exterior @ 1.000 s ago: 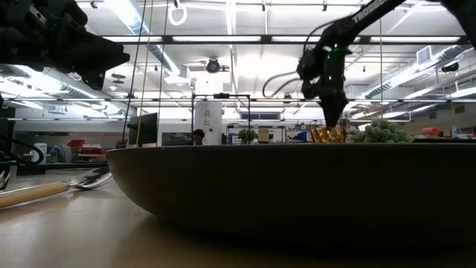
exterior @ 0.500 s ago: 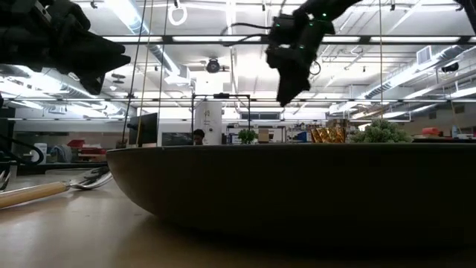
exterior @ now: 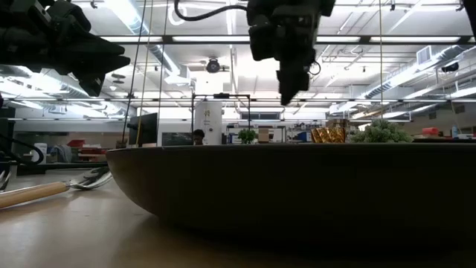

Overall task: Pick and place plate/cup/fork/spoon on tray
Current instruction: Put the black plate under the brown cup on the black tray

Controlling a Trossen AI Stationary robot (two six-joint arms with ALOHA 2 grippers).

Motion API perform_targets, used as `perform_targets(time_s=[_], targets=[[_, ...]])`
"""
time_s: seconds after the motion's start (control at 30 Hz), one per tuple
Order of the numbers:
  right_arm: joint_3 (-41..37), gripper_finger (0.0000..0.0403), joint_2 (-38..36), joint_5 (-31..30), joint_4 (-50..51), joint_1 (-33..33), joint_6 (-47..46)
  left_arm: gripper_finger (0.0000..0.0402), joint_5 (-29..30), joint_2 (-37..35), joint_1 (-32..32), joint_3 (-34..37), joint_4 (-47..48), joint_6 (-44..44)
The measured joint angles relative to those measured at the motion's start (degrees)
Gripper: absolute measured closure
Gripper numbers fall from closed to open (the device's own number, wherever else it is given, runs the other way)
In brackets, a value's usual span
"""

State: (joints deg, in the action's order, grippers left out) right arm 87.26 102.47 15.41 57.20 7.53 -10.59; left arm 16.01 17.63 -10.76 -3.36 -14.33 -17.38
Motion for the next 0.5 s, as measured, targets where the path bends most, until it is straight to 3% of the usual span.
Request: perform_targets(time_s=[0.5], targets=[[-25.15,0.0241,-6.98,-1.91,-17.6,-16.05,-34.09,0.0287,0.02,0.0,0.04,0.0,2.88,0.02]])
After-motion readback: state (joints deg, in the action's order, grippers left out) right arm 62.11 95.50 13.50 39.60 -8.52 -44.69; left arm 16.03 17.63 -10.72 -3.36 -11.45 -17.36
